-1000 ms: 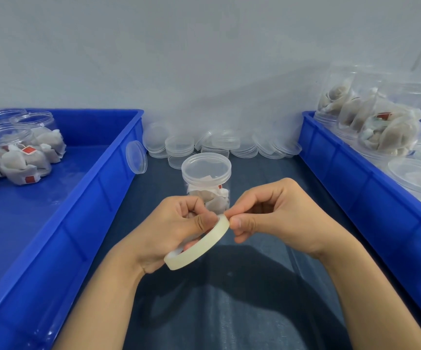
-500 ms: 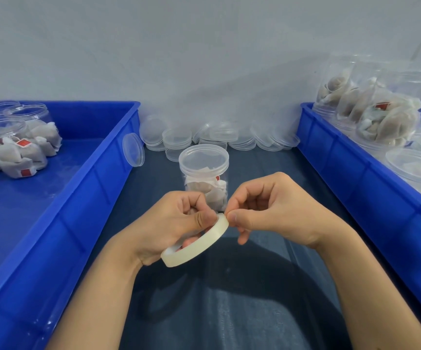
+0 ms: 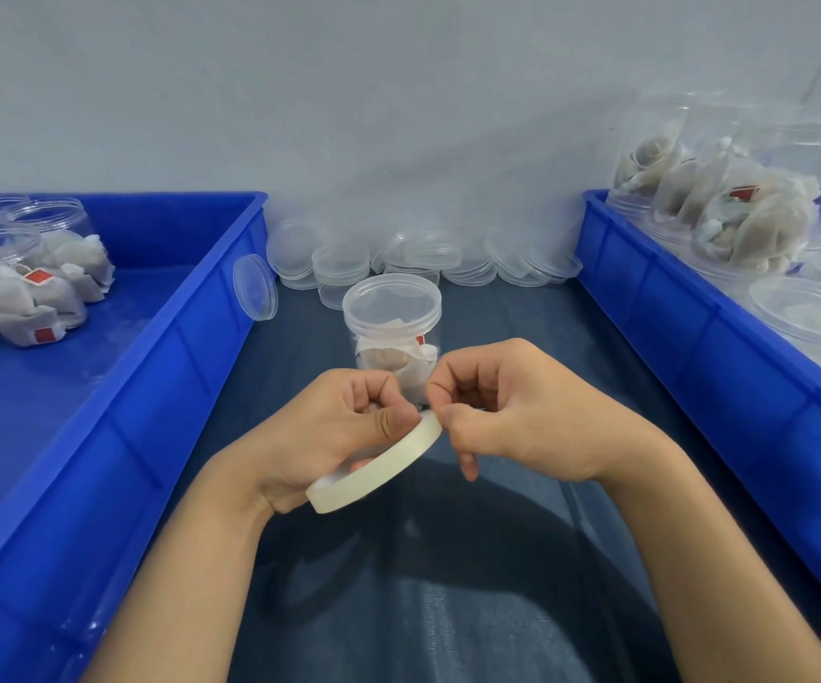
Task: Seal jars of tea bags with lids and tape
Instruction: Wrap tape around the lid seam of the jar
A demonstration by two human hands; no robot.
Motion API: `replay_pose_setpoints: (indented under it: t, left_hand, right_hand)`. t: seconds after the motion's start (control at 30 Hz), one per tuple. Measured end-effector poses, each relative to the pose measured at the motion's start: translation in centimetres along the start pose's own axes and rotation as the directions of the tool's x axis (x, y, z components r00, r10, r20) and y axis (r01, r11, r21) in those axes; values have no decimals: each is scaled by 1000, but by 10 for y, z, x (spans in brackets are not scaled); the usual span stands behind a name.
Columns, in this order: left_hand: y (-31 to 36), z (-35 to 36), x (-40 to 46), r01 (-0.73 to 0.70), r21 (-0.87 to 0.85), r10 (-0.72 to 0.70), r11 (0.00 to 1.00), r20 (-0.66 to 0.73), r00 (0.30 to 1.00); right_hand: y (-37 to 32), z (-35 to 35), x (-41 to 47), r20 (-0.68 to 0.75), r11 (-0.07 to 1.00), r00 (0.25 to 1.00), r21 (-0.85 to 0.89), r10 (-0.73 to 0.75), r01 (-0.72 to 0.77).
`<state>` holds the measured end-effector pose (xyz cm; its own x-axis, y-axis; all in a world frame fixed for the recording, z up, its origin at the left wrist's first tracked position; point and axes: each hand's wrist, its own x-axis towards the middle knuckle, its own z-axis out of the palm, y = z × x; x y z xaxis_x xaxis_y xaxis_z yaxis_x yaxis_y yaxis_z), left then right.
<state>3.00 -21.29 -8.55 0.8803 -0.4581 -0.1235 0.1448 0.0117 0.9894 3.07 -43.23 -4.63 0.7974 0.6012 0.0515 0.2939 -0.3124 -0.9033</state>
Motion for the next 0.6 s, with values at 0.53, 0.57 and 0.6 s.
replay_pose_setpoints:
  t: [0.53,0.57,0.6]
  left_hand:
    - [3,-4,-1,-11,-7,11,1000,-48,999]
    - [2,-4,-2,-13,-6,12,1000,-47,999]
    - [2,-4,-2,-13,-5,13,1000,-47,999]
  right_hand:
    - [7,-11,-5,-64,975,997,218,-38,51]
    - [8,-10,-4,-46,979,999,200,-20,29]
    - [9,-10,-3,-38,983,999,183,-6,13]
